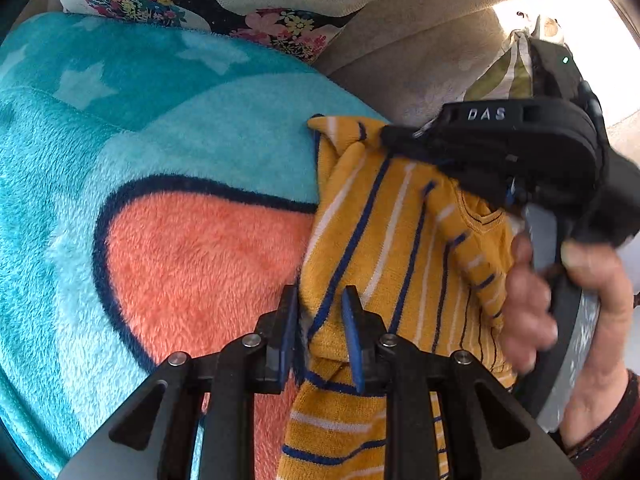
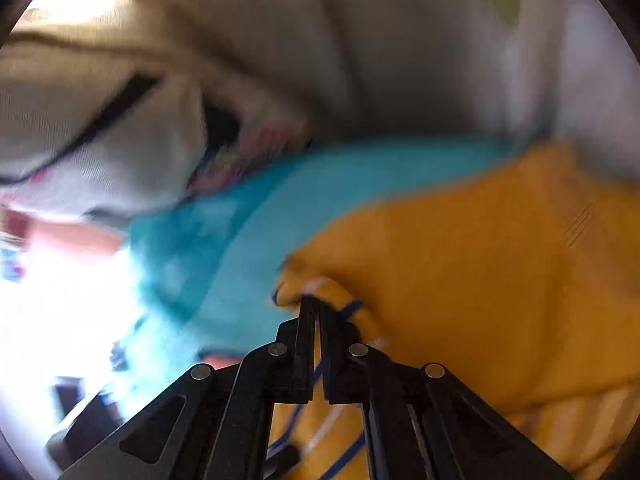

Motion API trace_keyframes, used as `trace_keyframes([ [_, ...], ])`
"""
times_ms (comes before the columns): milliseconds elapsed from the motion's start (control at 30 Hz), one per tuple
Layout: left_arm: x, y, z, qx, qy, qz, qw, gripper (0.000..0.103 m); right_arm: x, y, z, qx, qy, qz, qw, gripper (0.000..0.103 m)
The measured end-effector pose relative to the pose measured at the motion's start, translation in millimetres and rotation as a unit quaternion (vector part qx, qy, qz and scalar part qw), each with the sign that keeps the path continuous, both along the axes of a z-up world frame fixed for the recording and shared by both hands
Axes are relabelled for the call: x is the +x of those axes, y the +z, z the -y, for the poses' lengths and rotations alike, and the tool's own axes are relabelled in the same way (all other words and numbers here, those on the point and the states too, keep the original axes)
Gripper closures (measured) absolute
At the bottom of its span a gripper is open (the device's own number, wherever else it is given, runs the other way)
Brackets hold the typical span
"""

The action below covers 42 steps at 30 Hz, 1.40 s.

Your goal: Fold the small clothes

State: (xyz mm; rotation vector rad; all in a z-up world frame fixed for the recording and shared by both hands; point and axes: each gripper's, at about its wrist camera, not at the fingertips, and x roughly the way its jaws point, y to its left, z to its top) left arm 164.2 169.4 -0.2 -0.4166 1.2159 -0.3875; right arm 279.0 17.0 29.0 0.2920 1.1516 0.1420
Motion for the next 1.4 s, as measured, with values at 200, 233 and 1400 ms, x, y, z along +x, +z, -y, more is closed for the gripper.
trace_keyframes([
  [200,-1.2,-1.1,-3.6,-0.006,-0.003,-0.001,1.0000,0.080,-33.4,31.2,8.9,0.068,0.005,0.013,0.998,0.081],
  [233,-0.4,-1.6,-2.3,-0.006,-0.004,-0.001,1.0000,0.080,-41.6,29.5,5.2,0.077,0.020,0.006,0.997,0.081],
  [1400,-50.9,29.7,8.9,0.066,0.045,0.013,0.9967,0.068,-213.2,15.8,232.4,-0.102,-0.239,0.037,0.965,0.053],
])
